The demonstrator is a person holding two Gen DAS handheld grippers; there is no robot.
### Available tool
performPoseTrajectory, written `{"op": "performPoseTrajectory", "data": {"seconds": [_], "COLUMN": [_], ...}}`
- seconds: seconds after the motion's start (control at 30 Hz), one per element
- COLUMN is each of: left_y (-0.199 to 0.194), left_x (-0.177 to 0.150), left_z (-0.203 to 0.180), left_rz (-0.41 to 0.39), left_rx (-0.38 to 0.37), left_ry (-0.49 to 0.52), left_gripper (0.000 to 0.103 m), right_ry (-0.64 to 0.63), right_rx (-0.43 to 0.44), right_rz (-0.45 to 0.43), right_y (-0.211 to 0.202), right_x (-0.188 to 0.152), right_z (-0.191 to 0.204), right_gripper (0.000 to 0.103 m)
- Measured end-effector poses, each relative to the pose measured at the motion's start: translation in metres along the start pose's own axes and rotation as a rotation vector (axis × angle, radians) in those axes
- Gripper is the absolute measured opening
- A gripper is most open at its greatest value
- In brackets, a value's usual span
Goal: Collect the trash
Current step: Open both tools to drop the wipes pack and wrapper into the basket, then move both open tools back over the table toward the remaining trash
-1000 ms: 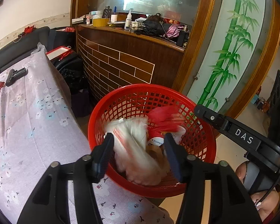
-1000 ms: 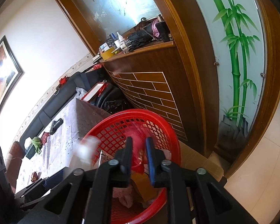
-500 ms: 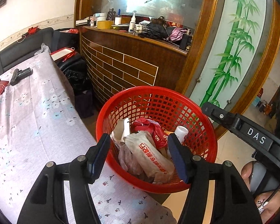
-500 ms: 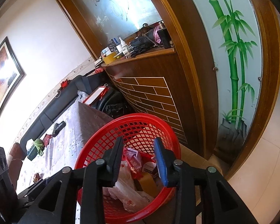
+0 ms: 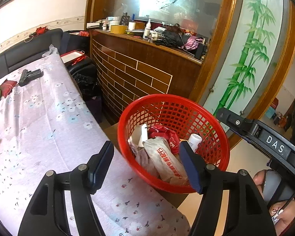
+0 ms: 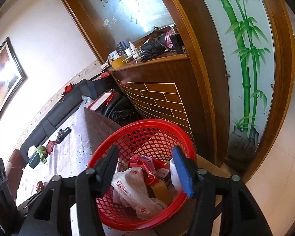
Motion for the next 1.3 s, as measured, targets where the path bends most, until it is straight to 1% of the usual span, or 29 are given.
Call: {"op": "performPoseTrajectory", "data": {"seconds": [0.1, 0.23, 0.3, 0.43, 0.53, 0.6, 0.93, 1.1, 1.3], "left_y": [-0.004, -0.011, -0.016, -0.029, -0.04, -0.048, -0.092, -0.118, -0.15], "left_x": [0.0, 0.0, 0.0, 0.001, 0.001, 0.0, -0.013, -0.024, -0.04], "left_z": [0.009, 0.024, 0.033, 0.05, 0.065, 0.077, 0.15, 0.197, 0.26], "left_rz": [-0.005, -0.013, -0.023, -0.048, -0.063, -0.074, -0.111, -0.125, -0.149], "left_rx": [0.012, 0.03, 0.04, 0.061, 0.074, 0.087, 0.173, 0.226, 0.292], "left_ry": [-0.015, -0.042, -0.057, -0.085, -0.111, -0.128, -0.22, -0.286, -0.392], "left_gripper": [0.069, 0.07, 0.076, 0.078, 0.08, 0.081, 0.083, 0.083, 0.083], "right_ry": [-0.004, -0.004, -0.011, -0.027, -0.049, -0.064, -0.143, -0.2, -0.269], "right_rx": [-0.002, 0.002, 0.004, 0.014, 0.022, 0.029, 0.084, 0.121, 0.176], "right_rz": [-0.001, -0.001, -0.007, -0.007, -0.007, -0.006, 0.017, 0.041, 0.089], "right_y": [-0.002, -0.004, -0.006, -0.007, -0.007, -0.008, -0.002, 0.005, 0.018], "right_x": [0.0, -0.001, -0.001, -0.002, -0.004, -0.005, -0.022, -0.036, -0.059], "right_z": [0.004, 0.01, 0.015, 0.028, 0.042, 0.052, 0.119, 0.16, 0.216], "right_gripper": [0.066, 0.074, 0.078, 0.079, 0.083, 0.084, 0.087, 0.088, 0.088]}}
Point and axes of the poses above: each gripper's, at about its wrist camera, not at the fingertips, and y roughly the way its jaws point, z to its left, x to its top, the point moved 10 cm from there along y, roughly the way its jaws point, and after that the axes turned 8 degrees about -y, right-handed, at the moved point
